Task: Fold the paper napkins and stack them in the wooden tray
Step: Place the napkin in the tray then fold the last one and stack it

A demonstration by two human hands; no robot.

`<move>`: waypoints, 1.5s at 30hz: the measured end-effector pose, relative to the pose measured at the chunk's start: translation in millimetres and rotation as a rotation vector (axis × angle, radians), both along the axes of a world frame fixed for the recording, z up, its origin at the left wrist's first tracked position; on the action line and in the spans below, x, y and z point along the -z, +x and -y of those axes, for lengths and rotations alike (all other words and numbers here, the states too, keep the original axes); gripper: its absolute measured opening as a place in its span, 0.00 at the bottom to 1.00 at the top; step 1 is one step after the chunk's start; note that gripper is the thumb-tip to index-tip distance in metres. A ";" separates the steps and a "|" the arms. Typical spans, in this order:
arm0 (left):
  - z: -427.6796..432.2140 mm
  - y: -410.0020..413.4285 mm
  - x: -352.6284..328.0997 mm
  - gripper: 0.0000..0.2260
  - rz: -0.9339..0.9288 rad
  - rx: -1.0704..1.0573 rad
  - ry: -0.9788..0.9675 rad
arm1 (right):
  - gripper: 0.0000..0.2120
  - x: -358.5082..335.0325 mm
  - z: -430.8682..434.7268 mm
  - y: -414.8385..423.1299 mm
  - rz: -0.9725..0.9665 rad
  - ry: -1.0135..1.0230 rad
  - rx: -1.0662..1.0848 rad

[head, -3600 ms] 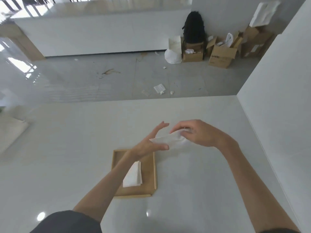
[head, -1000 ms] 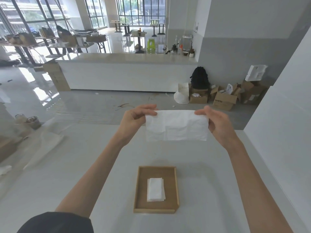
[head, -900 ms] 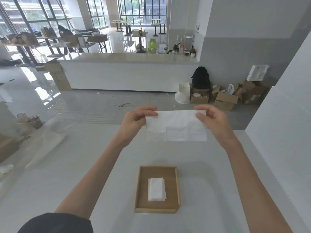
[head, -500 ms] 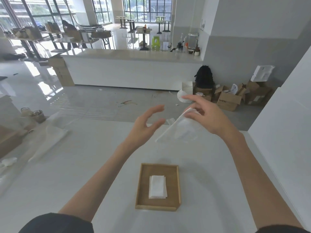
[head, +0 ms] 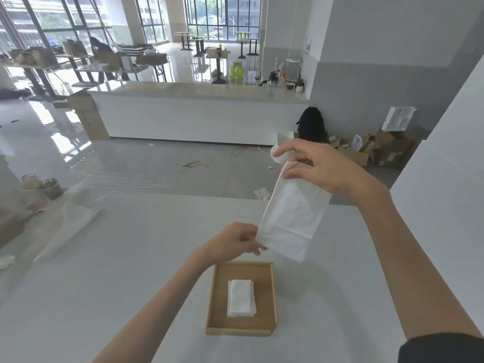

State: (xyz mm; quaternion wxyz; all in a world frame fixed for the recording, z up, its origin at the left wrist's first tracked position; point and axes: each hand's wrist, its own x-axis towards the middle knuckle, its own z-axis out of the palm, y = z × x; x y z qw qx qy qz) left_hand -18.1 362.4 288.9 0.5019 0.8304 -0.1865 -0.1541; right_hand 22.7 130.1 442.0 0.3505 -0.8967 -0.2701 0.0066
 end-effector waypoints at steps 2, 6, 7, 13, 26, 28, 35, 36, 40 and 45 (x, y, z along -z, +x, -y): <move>-7.1 2.7 -7.9 0.16 0.060 -0.058 -0.010 | 0.16 0.8 -2.6 -0.4 -0.012 -0.021 -0.012; 0.7 7.6 -48.8 0.13 0.039 -0.047 -0.269 | 0.16 2.6 -16.1 0.0 -0.028 -0.072 -0.059; 6.4 8.3 -54.2 0.09 0.051 -0.048 -0.281 | 0.16 3.4 -19.1 0.4 -0.031 -0.078 -0.075; 11.1 17.6 -55.3 0.09 0.074 -0.216 -0.416 | 0.24 18.4 -23.7 5.0 0.190 0.127 0.078; 3.3 24.3 -53.9 0.11 -0.029 -0.301 -0.501 | 0.08 124.9 -16.0 1.5 -0.504 0.979 0.335; 5.1 25.3 -55.6 0.13 -0.023 -0.305 -0.518 | 0.06 120.9 -14.8 2.7 -0.440 0.969 0.364; 12.3 30.5 -60.0 0.10 0.042 -0.312 -0.580 | 0.03 104.7 -11.8 -5.1 -0.207 0.931 0.397; 13.1 31.5 -60.5 0.10 0.053 -0.326 -0.587 | 0.03 103.5 -11.6 -5.9 -0.201 0.939 0.395; 14.4 33.6 -63.6 0.07 0.111 -0.342 -0.563 | 0.06 100.0 -10.6 -8.1 -0.265 0.970 0.330; 11.7 32.7 -70.5 0.06 0.099 -0.242 -0.544 | 0.05 97.8 -8.5 -7.0 -0.297 1.025 0.346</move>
